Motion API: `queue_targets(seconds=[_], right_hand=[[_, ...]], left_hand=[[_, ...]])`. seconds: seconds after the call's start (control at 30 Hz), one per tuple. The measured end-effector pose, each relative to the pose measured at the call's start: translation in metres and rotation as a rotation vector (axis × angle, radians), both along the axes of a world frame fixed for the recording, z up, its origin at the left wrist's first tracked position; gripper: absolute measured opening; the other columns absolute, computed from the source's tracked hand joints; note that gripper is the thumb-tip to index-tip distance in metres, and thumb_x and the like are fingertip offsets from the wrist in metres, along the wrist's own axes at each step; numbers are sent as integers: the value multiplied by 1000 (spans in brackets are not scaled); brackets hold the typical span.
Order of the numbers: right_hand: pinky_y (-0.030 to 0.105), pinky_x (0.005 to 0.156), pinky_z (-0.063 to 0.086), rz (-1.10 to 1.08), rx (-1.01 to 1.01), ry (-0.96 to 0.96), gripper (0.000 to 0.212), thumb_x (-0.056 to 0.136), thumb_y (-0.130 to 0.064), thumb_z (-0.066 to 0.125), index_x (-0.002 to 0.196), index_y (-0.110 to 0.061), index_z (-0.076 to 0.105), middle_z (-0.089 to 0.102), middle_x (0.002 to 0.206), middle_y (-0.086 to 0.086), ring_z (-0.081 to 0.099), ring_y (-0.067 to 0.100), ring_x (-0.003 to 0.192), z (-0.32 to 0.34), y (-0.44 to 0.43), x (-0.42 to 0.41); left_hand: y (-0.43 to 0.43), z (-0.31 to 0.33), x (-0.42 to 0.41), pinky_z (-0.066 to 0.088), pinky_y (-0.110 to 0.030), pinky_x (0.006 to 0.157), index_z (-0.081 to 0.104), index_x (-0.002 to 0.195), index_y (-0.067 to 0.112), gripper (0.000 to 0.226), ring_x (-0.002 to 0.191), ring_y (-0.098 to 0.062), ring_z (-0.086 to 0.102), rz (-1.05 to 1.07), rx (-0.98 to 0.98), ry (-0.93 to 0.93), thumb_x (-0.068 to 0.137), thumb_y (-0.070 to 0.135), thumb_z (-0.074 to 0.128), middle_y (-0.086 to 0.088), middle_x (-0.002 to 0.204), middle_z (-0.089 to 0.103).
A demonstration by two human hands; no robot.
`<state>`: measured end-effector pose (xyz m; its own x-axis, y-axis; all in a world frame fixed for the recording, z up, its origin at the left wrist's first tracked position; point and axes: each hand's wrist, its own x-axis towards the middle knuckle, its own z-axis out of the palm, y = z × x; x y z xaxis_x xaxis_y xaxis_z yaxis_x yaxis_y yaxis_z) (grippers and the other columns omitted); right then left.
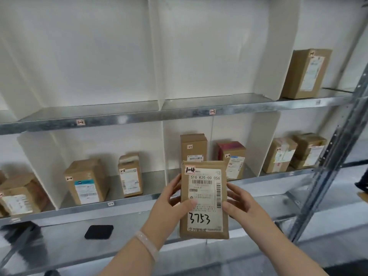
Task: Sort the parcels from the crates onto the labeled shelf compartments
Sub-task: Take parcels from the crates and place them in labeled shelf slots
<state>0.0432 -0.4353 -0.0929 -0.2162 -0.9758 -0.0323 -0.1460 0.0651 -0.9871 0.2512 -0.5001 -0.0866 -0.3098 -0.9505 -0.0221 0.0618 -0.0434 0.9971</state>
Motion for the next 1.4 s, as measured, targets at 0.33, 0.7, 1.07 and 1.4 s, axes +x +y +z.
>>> queue_targets(seconds=[0.33,0.7,1.07,1.4], right_hand=[[40,102,49,-236,-15,28,93,49,-68,79,131,-41,45,60,127,-21,59,2,116,4,-68,-67],[23,90,52,-534,-133,-18,69,67,-47,80,127,-40,47,62,123,-22,60,-5,109,20,-73,-152],[18,83,50,-549,-272,40,66,72,-41,75,132,-39,47,62,123,-23,59,-8,109,52,-70,-297],[30,93,51,-398,-268,109,70,70,-51,79,131,-39,47,66,120,-20,61,-2,110,87,-68,-466]], left_hand=[[-118,-22,-100,60,-31,82,51,132,41,73,110,-11,67,-267,-24,58,78,2,81,13,119,70],[-172,0,-228,54,-45,98,59,116,62,69,117,-12,64,-512,-141,115,63,29,88,17,124,68],[-163,64,-366,61,-34,84,47,132,54,74,116,-4,63,-544,-347,150,78,19,84,21,126,65],[-146,91,-520,58,-48,91,51,135,48,72,124,-18,59,-449,-346,204,80,12,80,19,131,62]])
